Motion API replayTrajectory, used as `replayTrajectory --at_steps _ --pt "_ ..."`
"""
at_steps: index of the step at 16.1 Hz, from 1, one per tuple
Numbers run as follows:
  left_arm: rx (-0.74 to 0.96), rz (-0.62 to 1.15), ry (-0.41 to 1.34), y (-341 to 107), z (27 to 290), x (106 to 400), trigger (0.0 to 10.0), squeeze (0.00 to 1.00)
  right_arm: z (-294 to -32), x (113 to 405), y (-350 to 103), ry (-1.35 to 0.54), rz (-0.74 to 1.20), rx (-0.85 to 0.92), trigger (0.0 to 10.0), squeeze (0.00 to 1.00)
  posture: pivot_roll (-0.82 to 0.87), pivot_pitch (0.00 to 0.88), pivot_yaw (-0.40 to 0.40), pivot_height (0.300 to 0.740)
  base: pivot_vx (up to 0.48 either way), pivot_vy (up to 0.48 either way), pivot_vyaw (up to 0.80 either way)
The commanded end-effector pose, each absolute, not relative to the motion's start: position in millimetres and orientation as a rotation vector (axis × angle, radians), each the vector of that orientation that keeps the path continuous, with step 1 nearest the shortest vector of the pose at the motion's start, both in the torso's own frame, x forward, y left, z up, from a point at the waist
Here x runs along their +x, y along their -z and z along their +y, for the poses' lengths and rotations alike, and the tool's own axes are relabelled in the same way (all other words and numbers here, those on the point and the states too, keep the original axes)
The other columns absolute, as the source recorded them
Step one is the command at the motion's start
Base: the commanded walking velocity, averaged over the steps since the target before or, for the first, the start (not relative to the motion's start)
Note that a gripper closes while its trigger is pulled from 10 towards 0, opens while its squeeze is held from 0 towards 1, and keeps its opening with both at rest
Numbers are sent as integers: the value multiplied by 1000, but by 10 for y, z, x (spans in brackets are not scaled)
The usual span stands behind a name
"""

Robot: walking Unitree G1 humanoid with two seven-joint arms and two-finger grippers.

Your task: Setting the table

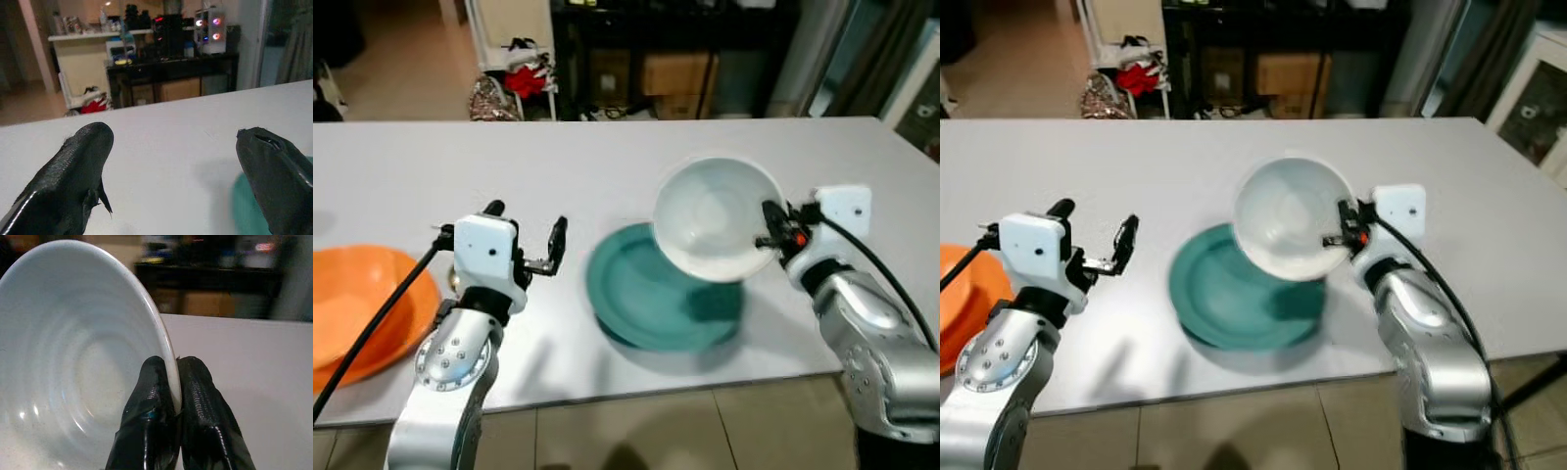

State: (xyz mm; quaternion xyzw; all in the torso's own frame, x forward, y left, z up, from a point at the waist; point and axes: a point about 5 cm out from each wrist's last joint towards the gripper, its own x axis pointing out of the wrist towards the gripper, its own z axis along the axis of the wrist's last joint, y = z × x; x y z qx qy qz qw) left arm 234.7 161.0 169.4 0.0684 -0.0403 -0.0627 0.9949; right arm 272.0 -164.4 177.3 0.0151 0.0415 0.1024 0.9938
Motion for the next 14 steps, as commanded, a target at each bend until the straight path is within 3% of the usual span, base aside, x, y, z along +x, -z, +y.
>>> replayTrajectory --at_steps 1,4,7,14 --pt "138 -78 117 -1689 1620 2359 10000 0 -1646 2745 -1909 -236 31 37 10000 0 47 0 -57 740 409 0 0" --pt "169 -67 182 -1699 1635 2322 10000 0 -1590 2837 -1878 -359 144 156 10000 0 57 0 -65 740 136 0 0" --pt "219 -45 392 -1749 1569 2281 10000 0 -1574 2911 -1781 -449 350 215 10000 0 73 0 -63 740 0 0 0" --pt "231 152 726 -1685 1515 2097 10000 0 -1738 3085 -1638 -386 698 397 10000 0 78 0 -55 740 0 0 0"
